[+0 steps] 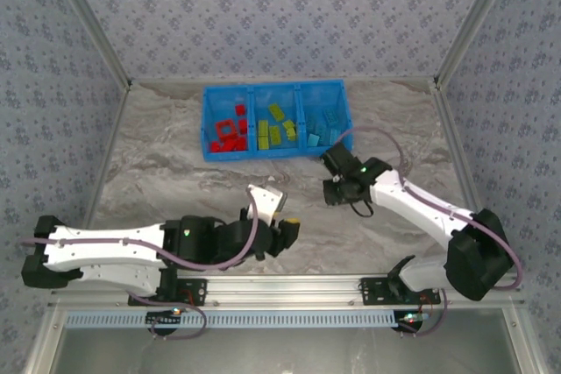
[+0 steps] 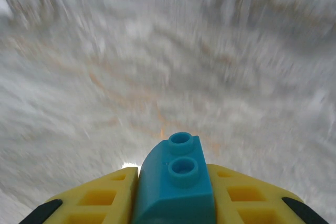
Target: Sort the legos into containers by color
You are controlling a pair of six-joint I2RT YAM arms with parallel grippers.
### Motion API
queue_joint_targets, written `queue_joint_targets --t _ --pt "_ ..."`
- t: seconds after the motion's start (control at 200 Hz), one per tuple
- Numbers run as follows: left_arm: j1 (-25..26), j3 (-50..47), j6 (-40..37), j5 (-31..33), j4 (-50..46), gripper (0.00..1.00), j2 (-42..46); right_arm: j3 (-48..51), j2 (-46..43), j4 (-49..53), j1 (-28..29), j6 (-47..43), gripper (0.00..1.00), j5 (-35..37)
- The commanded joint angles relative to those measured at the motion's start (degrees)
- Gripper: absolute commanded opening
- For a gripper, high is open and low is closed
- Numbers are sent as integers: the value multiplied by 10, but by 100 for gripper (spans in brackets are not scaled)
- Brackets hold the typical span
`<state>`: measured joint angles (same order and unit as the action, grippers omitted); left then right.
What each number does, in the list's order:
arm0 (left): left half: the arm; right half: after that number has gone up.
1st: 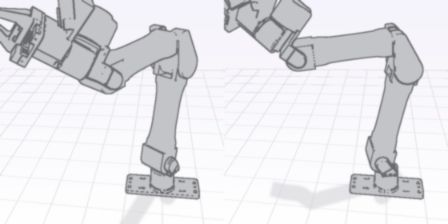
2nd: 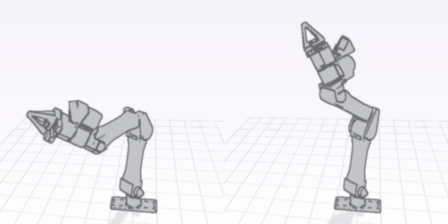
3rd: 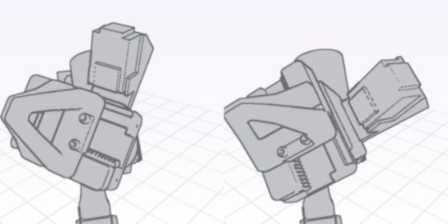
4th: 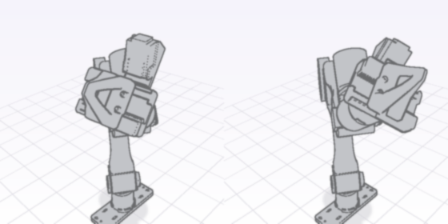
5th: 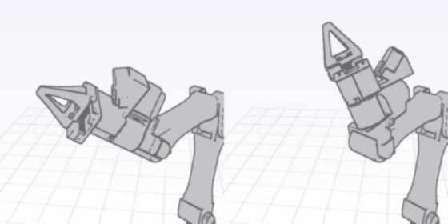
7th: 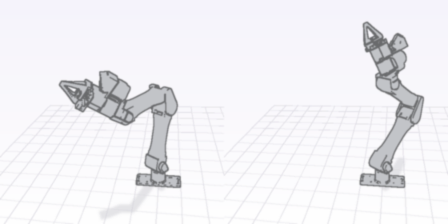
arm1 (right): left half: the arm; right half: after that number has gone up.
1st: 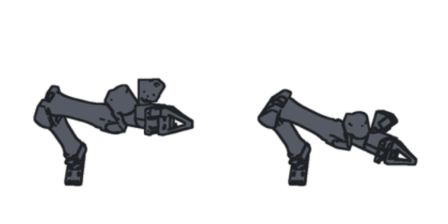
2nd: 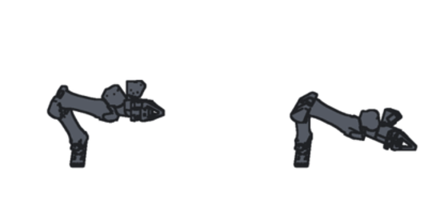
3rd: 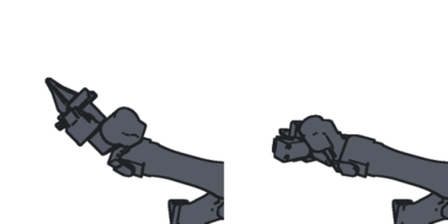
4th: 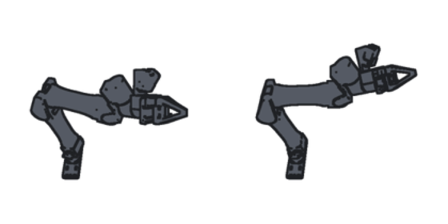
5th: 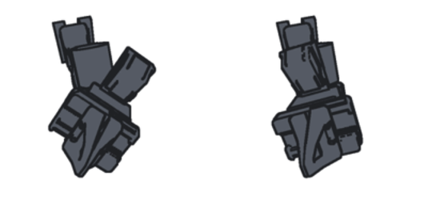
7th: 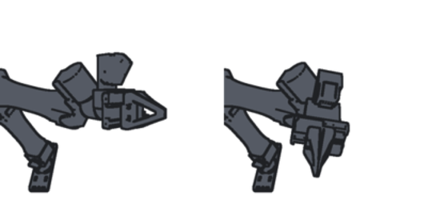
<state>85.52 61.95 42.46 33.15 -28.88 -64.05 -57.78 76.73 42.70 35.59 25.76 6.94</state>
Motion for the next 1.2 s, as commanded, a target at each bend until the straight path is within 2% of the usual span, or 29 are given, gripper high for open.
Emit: queue_joint_targets --t 0.0,0.21,0.36,0.52,0.784,1.044,1.104,1.194 --pt "-66 59 -35 -62 -12 57 -31 -66 35 10 -34 -37 26 11" --pt "-184 162 -91 -167 -16 57 -108 -222 162 -29 -89 -65 24 8" --pt "-260 191 -113 -233 18 57 -145 -337 286 -44 -117 -79 22 8" --pt "-311 219 -131 -270 43 57 -185 -448 402 -57 -141 -96 22 2" --pt "-343 269 -136 -296 53 57 -245 -643 568 11 -160 -95 23 -10" --pt "-347 273 -134 -305 58 57 -260 -669 628 14 -164 -83 26 -23" --pt "-347 269 -132 -305 59 57 -260 -669 631 13 -165 -81 30 -25" --pt "-347 266 -132 -306 59 57 -261 -666 629 13 -165 -79 41 -26"
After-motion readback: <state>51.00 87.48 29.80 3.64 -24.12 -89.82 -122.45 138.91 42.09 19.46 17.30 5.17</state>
